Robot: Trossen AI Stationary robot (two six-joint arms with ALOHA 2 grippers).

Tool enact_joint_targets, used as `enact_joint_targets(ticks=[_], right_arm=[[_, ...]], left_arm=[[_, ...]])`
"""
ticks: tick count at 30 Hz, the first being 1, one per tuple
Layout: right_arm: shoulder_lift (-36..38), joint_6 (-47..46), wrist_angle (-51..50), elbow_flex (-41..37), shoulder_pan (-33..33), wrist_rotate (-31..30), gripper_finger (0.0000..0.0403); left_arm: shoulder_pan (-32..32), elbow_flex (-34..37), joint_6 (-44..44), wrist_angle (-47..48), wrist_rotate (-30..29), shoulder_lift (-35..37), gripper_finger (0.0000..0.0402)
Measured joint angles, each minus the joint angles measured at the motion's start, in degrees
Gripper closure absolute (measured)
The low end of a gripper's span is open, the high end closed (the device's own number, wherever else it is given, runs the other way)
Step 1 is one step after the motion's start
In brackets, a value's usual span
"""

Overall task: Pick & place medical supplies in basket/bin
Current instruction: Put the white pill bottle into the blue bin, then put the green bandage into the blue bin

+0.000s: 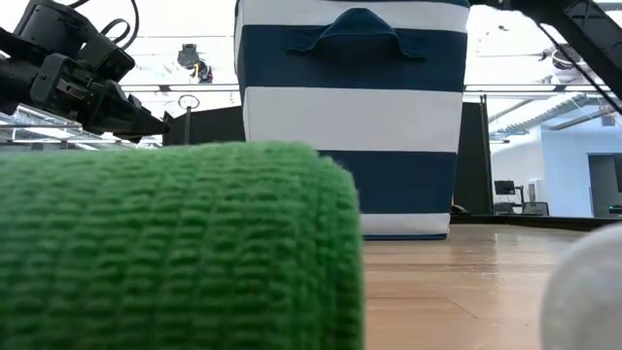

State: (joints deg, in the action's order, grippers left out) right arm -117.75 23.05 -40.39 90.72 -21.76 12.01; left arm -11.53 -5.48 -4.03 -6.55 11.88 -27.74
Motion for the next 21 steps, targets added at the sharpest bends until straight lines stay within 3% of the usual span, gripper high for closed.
enact_joint_targets(ticks=[10,17,21], right_arm=[[13.7,-2.5,0.5,0.0,-0.7,-3.3,0.0134],[28.0,-5.4,0.7,0.0,-0.7,-2.5,0.0163],[37.5,-5.5,1.7,-2.0,-0.7,1.9,0.0195]], left_arm=[[0.0,0.0,-0.7,0.0,0.0,0.0,0.0369],[0.0,0.0,-1.7,0.1,-0.2,0.0,0.0369],[0.0,0.0,-2.2,0.8,-1.1,0.0,0.0369]])
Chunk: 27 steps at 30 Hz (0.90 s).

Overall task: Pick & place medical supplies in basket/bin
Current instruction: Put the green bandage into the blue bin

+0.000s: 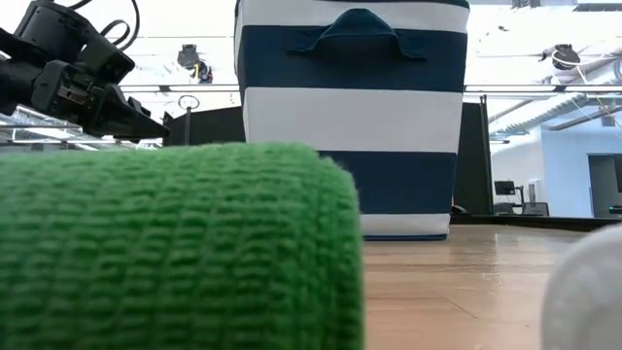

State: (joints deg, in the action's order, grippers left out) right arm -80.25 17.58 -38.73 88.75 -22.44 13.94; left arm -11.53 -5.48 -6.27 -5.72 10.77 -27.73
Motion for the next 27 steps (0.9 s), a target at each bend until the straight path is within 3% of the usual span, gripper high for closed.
enact_joint_targets(ticks=[6,12,17,24,27], right_arm=[[16.1,-2.5,0.5,-6.4,1.7,2.9,0.0281],[32.0,-4.7,6.3,-21.0,3.6,4.9,0.0392],[40.5,-10.6,19.7,-37.1,6.8,12.2,0.0395],[46.5,-17.6,37.3,-55.4,12.6,11.7,0.0402],[46.9,-19.6,43.9,-60.3,16.7,8.5,0.0402]], left_arm=[[0.0,0.0,-0.6,0.0,-0.9,0.0,0.0369],[0.0,0.0,-0.7,-0.4,-0.9,0.0,0.0369],[0.0,0.0,-2.3,-1.7,-3.7,0.0,0.0369],[0.0,0.0,-3.1,-1.9,-7.7,0.0,0.0369],[0.0,0.0,-3.1,-1.9,-9.0,0.0,0.0369]])
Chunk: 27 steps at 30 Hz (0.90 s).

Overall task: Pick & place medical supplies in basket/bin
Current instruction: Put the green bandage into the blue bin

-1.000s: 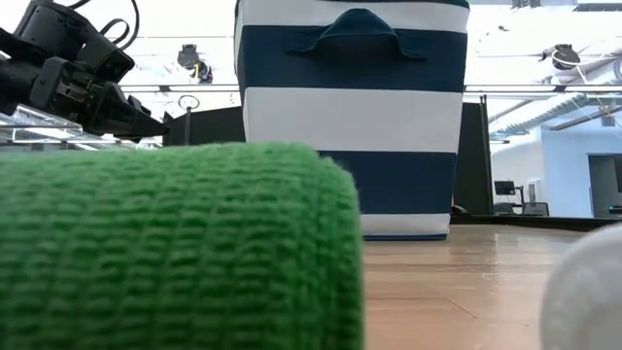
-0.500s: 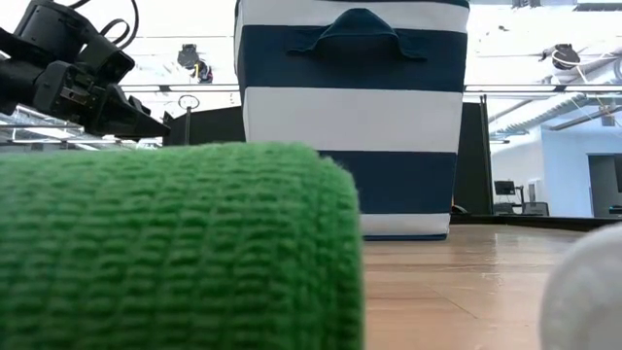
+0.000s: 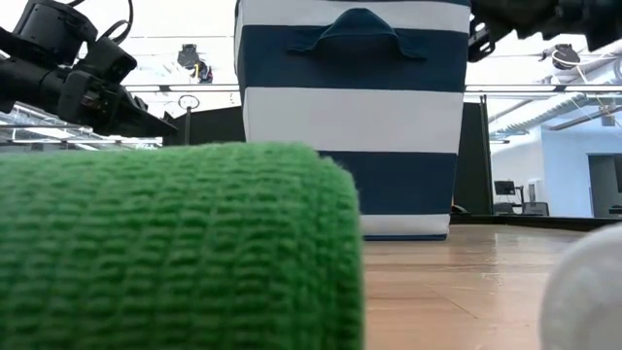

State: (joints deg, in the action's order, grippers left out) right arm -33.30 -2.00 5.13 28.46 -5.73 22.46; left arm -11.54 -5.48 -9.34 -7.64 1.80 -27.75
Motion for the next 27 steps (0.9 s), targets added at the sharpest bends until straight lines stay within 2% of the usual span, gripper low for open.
enact_joint_targets(ticks=[6,10,13,16,21,27], right_arm=[[-0.1,1.6,5.0,-5.4,12.6,-8.6,0.0402],[1.7,3.9,3.7,-6.6,16.8,-16.1,0.0403],[4.2,3.9,2.1,-7.5,16.7,-14.4,0.0403],[6.1,2.8,5.9,-10.7,16.8,-11.7,0.0403],[9.4,3.8,11.8,-17.3,16.6,-13.5,0.0403],[13.4,5.4,17.3,-21.2,16.6,-15.2,0.0403]], left_arm=[[0.0,0.0,-0.7,0.1,-0.4,0.0,0.0369],[0.0,0.0,-0.6,0.1,-0.3,0.0,0.0369],[0.0,0.0,-0.9,0.4,-0.3,0.0,0.0369],[0.0,0.0,-1.2,0.5,-0.4,0.0,0.0369],[0.0,0.0,-1.1,0.6,-0.4,0.0,0.0369],[0.0,0.0,2.0,1.9,-0.3,0.0,0.0369]])
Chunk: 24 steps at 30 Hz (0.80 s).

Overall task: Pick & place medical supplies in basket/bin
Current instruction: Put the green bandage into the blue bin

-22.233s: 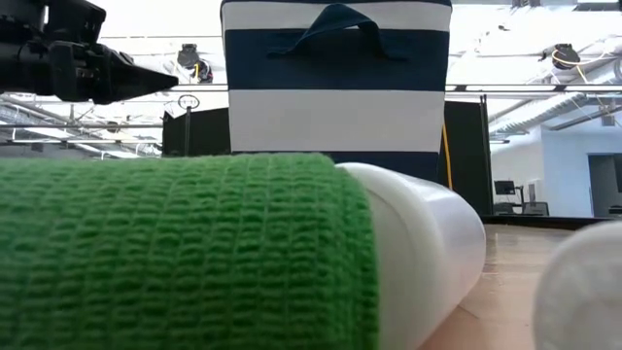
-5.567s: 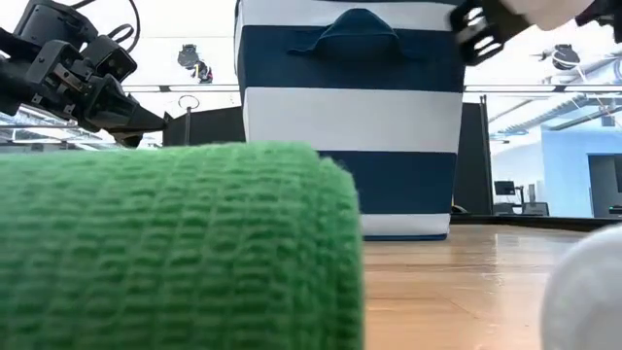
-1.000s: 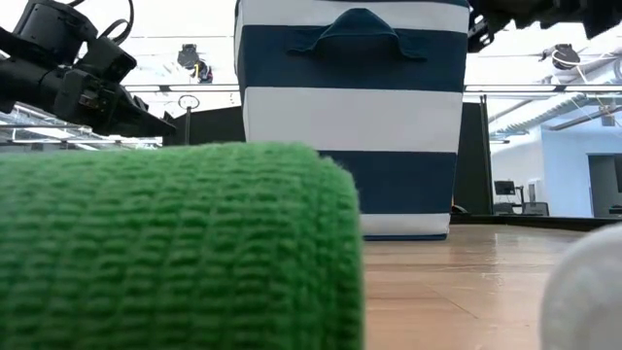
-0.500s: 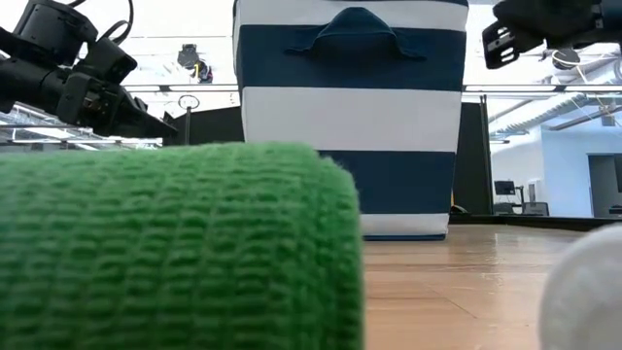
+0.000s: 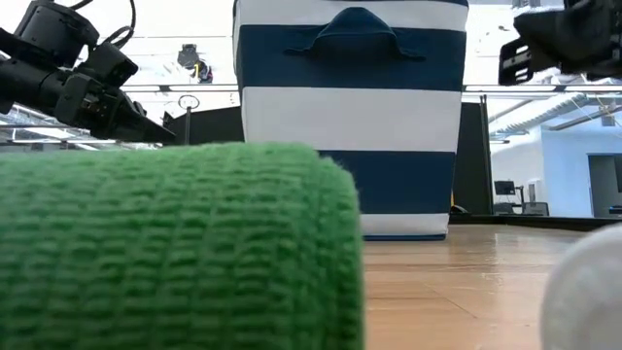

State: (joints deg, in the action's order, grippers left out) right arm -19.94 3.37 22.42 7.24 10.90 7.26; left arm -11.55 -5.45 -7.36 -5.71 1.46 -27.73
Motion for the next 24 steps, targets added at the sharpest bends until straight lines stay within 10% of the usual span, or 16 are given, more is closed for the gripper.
enact_joint_targets(ticks=[13,24], right_arm=[[0.9,3.6,3.8,-4.3,0.0,-3.0,0.0403],[0.8,5.4,4.1,-4.4,0.0,-2.8,0.0403]], left_arm=[[10.7,-13.5,2.3,12.8,-0.3,-3.0,0.0369],[39.9,-38.0,13.5,19.9,-18.5,-32.2,0.0369]])
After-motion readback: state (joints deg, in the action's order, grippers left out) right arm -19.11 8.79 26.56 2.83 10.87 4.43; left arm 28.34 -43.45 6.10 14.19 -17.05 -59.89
